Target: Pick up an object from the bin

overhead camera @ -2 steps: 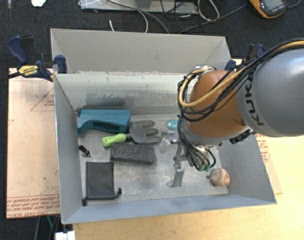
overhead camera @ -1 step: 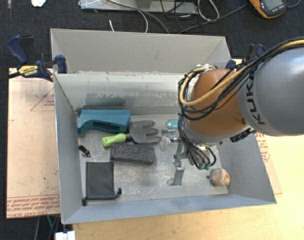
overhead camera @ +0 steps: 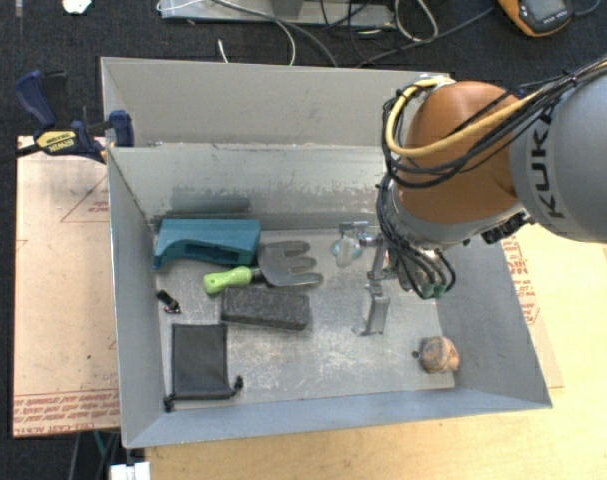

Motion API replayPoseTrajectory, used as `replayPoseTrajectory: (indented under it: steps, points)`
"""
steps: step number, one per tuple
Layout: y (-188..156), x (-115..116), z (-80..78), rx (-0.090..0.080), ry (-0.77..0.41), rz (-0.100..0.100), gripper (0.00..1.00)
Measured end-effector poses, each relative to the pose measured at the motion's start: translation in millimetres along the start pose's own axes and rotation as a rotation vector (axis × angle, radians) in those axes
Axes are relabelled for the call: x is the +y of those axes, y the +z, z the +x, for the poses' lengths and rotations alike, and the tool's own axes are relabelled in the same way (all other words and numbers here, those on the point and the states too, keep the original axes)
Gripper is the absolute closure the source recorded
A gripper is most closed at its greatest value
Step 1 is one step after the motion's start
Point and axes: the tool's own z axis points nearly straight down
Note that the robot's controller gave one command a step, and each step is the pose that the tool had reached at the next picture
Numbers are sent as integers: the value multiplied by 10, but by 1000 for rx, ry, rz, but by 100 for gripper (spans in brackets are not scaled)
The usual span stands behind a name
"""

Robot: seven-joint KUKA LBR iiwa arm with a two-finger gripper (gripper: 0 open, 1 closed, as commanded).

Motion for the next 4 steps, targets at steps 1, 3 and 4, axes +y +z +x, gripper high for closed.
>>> replayPoseTrajectory:
  steps: [1, 3, 4]
  points:
    - [118, 252, -210, -6, 6, -1, 0]
    - [933, 847, -224, -6, -12, -1, 0]
    - [1169, 882, -364, -6, -65, -2, 0]
